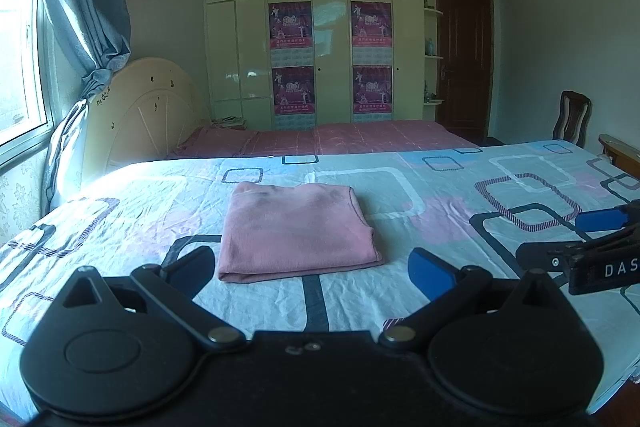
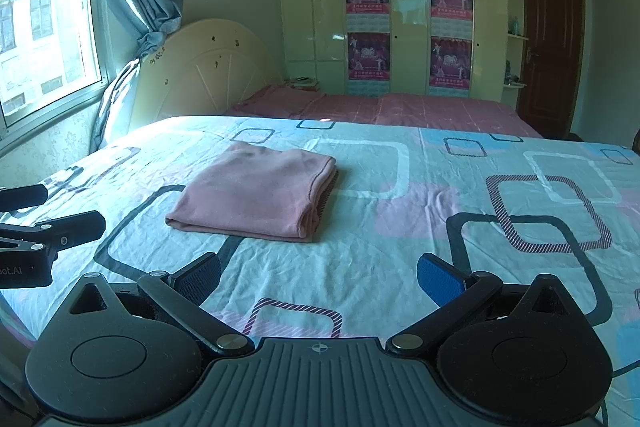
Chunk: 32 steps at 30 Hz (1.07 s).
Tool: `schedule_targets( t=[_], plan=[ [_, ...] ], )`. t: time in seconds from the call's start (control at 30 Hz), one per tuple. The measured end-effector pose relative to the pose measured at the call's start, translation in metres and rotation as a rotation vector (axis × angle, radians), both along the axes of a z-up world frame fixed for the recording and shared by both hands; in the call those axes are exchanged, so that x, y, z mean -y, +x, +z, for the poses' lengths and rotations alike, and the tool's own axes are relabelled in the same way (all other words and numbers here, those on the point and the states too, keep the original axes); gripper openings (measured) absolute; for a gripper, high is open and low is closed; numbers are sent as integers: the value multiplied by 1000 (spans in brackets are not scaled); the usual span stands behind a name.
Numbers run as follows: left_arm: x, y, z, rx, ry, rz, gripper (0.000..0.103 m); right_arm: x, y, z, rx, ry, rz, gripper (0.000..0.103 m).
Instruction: Fold small clothes
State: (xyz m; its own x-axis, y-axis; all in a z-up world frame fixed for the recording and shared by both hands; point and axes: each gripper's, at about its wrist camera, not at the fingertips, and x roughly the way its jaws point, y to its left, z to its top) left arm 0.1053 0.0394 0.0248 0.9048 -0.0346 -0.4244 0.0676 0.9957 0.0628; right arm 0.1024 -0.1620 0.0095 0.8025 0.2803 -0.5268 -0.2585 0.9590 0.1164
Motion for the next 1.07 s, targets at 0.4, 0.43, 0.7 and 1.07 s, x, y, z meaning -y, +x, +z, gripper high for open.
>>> schedule_targets(
  t=[0.4,0.43,0.7,1.07],
  plan=[
    [1,1,0,-3,-1,5,102,1,1,0,-2,-2,4,103],
    [1,1,0,-3,-2,6,102,1,1,0,-2,-1,4,103],
    [-1,2,-1,-6,-1,17,102,3,2,2,4,-2,12,103],
    [-2,-1,-3,-5,7,13,96,0,2,3,10,-8,30,103]
  ],
)
